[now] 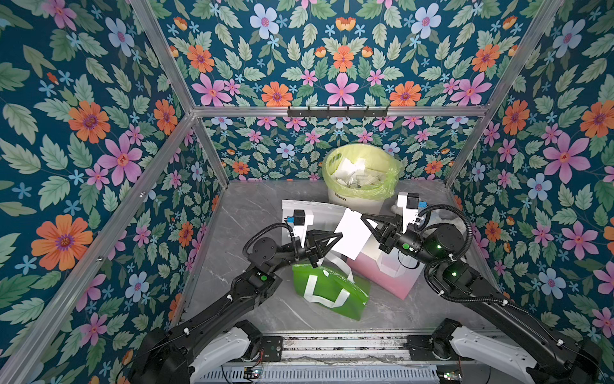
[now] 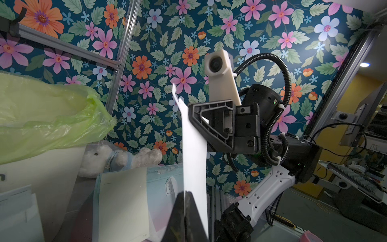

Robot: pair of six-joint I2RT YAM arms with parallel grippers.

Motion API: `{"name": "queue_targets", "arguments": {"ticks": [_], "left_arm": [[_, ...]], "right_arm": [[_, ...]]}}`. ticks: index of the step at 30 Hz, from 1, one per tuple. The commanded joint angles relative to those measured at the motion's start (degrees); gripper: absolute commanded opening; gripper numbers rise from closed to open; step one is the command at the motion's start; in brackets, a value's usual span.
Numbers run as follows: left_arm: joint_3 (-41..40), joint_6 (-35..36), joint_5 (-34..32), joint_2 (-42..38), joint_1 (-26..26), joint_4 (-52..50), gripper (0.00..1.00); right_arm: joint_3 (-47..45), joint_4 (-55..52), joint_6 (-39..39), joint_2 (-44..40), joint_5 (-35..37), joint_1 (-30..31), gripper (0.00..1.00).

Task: Shred takeout receipts and throw away
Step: Shred the takeout receipt.

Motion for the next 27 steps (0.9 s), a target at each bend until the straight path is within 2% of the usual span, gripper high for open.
{"name": "queue_targets", "arguments": {"ticks": [1,6,9,10,13,20,27], "left_arm": [[0.38,-0.06,0.18,0.09,0.1,1.07,0.0],[1.05,2.24,0.97,0.13,0.1,-1.41,0.0],[2.72,8.81,1.56,-1.18,0.09,-8.73,0.0],[3.23,11.88,2.13,-1.8,0.07,-11.44,0.0],[4.6,17.92,4.57,-3.07,0.1,-16.79,0.0],[8.58,22.92,11.96,-1.52,0.06,-23.3,0.0],[9.62,22.55,13.04,0.03,0.11,-22.55,0.0]], "right_arm": [[0.11,0.27,-0.37,0.07,-0.65,0.06,0.0],[0.39,-3.18,-3.81,-0.64,-2.32,0.06,0.01],[1.58,-11.89,-12.35,-2.29,-4.75,0.07,0.58],[1.94,-14.63,-14.95,-3.08,-5.09,0.07,0.7],[2.62,-19.23,-21.09,-5.46,-7.0,0.09,0.89],[8.4,-25.38,-28.0,-4.78,-10.73,0.06,0.95],[12.65,-24.7,-26.66,0.68,-15.7,0.08,0.93]]}}
